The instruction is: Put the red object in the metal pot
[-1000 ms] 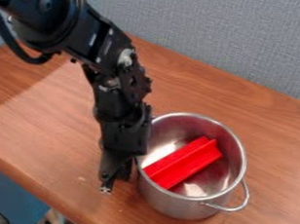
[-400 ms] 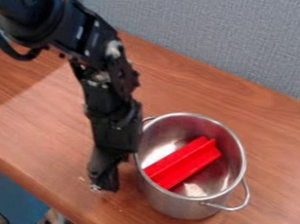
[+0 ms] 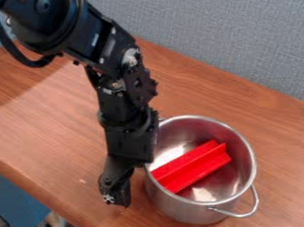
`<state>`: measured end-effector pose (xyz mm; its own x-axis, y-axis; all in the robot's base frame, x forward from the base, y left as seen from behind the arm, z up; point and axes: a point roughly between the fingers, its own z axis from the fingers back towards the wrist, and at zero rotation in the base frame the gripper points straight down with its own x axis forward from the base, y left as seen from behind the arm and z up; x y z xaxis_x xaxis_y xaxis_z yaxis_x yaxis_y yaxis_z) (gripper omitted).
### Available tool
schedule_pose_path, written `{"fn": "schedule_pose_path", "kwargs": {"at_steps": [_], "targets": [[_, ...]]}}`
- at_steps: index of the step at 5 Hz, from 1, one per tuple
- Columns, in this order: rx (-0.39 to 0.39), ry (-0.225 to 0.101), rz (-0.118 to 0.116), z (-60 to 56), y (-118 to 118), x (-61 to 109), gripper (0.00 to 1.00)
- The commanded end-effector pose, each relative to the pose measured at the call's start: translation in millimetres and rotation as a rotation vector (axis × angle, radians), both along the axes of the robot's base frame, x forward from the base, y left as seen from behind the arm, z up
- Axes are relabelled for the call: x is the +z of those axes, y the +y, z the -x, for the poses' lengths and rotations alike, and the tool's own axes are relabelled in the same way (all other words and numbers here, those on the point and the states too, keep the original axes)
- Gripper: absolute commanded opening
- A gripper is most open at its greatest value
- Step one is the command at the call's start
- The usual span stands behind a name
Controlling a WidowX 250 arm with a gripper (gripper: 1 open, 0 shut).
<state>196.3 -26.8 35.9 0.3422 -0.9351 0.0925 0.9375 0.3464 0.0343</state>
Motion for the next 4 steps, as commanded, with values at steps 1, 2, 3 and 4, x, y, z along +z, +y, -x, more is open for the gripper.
{"fn": "schedule_pose_path", "kwargs": {"at_steps": [1,2,3,4], "targets": [[0.019,-0.069,0.003,-11.3,-5.9,19.5,1.00],[-0.001,-0.107,0.011,-20.2,-12.4,24.2,1.00],[-0.042,-0.119,0.032,-28.1,-22.7,27.0,1.00],[-0.094,-0.124,0.041,-36.0,-34.9,29.6,1.00]]}}
